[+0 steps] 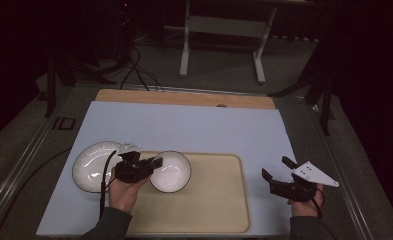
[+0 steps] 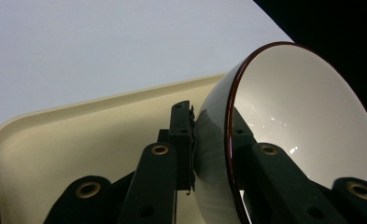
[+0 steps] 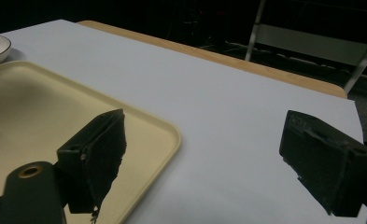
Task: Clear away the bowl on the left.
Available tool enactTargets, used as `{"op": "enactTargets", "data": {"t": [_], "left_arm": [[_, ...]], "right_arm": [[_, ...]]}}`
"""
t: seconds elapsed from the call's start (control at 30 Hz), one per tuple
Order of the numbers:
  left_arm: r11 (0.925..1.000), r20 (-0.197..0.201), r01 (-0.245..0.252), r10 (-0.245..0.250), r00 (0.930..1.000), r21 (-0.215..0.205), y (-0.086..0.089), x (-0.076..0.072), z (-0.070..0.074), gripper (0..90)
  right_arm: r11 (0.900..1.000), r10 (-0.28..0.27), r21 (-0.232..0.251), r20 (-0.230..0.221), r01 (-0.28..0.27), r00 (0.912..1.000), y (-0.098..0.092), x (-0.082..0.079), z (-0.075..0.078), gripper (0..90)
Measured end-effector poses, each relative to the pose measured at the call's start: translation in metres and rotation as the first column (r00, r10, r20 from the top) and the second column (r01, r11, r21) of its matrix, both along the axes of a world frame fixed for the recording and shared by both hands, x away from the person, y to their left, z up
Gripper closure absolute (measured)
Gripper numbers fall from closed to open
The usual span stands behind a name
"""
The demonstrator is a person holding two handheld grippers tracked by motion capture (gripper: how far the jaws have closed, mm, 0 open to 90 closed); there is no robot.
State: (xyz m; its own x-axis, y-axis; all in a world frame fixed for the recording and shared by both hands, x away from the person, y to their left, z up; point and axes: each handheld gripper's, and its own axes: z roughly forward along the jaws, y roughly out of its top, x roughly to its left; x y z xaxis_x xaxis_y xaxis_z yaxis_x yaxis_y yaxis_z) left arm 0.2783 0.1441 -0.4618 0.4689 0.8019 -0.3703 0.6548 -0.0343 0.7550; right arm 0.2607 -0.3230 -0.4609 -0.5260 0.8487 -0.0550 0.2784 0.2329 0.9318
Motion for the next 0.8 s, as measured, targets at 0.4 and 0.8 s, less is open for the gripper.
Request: {"op": "enactTargets", "data": {"t": [0.4,0.8], "left_arm": [[0.9997,-0.008,0.023,-0.023,0.9997,0.006,-0.010,0.000,-0.004,79.2],[0.9983,-0.020,0.051,-0.051,0.9985,0.028,-0.022,0.001,-0.011,79.1]], "right_arm": [[1.000,0.001,-0.002,0.000,-0.001,1.0000,0.000,0.000,0.000,14.1],[1.000,0.001,-0.002,0.000,-0.001,1.0000,0.001,0.000,0.000,14.1]]}}
